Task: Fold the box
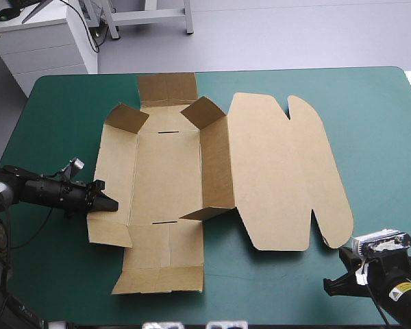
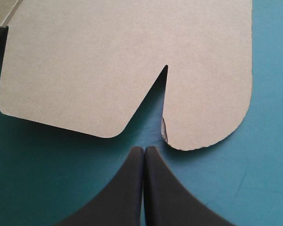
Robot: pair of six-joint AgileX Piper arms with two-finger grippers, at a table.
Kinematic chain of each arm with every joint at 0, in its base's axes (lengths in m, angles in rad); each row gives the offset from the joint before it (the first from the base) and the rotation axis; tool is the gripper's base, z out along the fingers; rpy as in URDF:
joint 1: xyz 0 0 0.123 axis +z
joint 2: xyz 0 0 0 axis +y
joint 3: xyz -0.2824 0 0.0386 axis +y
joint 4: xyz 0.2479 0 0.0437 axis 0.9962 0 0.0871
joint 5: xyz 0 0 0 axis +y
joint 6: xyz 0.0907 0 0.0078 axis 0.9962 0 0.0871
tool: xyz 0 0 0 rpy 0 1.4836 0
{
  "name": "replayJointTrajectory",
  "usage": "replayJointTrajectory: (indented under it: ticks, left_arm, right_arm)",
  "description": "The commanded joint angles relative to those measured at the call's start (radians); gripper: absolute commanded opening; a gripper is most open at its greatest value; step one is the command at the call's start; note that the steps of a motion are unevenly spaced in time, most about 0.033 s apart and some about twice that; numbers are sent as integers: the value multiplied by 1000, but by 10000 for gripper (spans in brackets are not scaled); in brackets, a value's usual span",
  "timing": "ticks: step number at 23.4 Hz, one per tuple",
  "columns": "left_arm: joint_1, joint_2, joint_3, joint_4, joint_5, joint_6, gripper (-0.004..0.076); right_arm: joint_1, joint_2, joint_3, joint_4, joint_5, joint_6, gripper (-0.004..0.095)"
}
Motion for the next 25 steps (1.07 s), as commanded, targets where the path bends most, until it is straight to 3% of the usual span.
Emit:
replayJointTrajectory:
  ticks: [1,8,14,18,22,25]
  left_arm:
    - [-11,-28,-10,-71,16,9,-8]
    - [-35,-31,-38,-224,88,115,-8]
    - [-149,-107,-146,-153,48,115,-8]
    - [-263,-163,-374,21,25,-24,-8]
    - [-440,-171,-686,472,71,-283,-8]
    - [-582,-171,-810,701,16,-371,-7]
  right_arm:
    - [4,10,-25,12,-60,-9,-19]
    - [4,10,-25,12,-60,-9,-19]
    - [4,10,-25,12,-60,-9,-19]
    - [4,10,-25,12,-60,-9,-19]
    - [4,10,-25,12,-60,-9,-19]
    - [4,10,-25,12,-60,-9,-19]
